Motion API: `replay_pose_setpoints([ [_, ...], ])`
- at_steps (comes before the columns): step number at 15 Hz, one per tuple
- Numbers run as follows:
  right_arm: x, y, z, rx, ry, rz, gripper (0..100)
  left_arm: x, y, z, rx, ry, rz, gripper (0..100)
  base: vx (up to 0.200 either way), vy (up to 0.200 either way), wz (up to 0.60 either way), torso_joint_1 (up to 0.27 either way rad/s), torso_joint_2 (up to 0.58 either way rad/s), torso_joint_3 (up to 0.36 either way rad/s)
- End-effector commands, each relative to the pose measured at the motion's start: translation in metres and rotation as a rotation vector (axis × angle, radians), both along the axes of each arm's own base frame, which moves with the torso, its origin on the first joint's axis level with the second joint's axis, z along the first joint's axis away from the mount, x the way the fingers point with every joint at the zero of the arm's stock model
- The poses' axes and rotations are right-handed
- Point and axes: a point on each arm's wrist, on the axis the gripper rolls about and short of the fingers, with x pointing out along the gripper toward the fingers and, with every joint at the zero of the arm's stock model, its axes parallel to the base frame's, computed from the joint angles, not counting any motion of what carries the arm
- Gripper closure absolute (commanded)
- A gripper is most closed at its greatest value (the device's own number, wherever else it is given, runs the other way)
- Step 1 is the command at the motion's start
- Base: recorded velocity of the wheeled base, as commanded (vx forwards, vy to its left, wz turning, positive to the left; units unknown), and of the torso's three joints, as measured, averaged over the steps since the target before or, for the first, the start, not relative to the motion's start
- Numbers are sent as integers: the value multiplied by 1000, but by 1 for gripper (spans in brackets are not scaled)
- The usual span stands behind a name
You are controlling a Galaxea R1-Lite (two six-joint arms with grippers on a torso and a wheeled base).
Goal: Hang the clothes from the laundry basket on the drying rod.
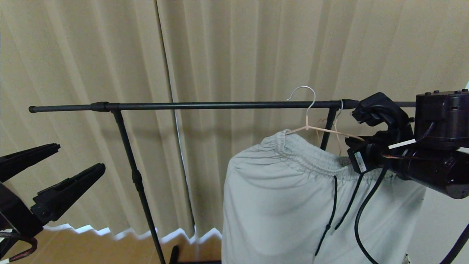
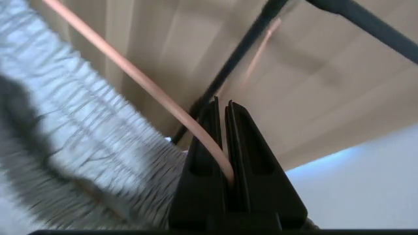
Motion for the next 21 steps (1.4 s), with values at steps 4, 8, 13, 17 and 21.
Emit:
replay_pose_setpoints([
  [4, 7, 8, -11, 7, 33, 10, 100, 0, 0, -2, 14, 3, 3, 0, 200, 0, 0, 2, 5, 4],
  [8, 12, 19, -19, 8, 56, 32, 100, -1, 1, -4, 21, 5, 4, 0, 50, 0, 0, -1, 1, -1],
  [13, 32, 39, -20, 9, 51, 59, 100, -1, 1, -4, 20, 6, 4, 0, 0, 0, 0, 0, 0, 0],
  [17, 61, 62, -24, 11, 47, 79, 100, -1, 1, -4, 20, 6, 4, 0, 0, 0, 0, 0, 0, 0],
  [21, 83, 76, -37, 2, 62, 80, 100, -1, 0, -4, 20, 6, 3, 0, 0, 0, 0, 0, 0, 0],
])
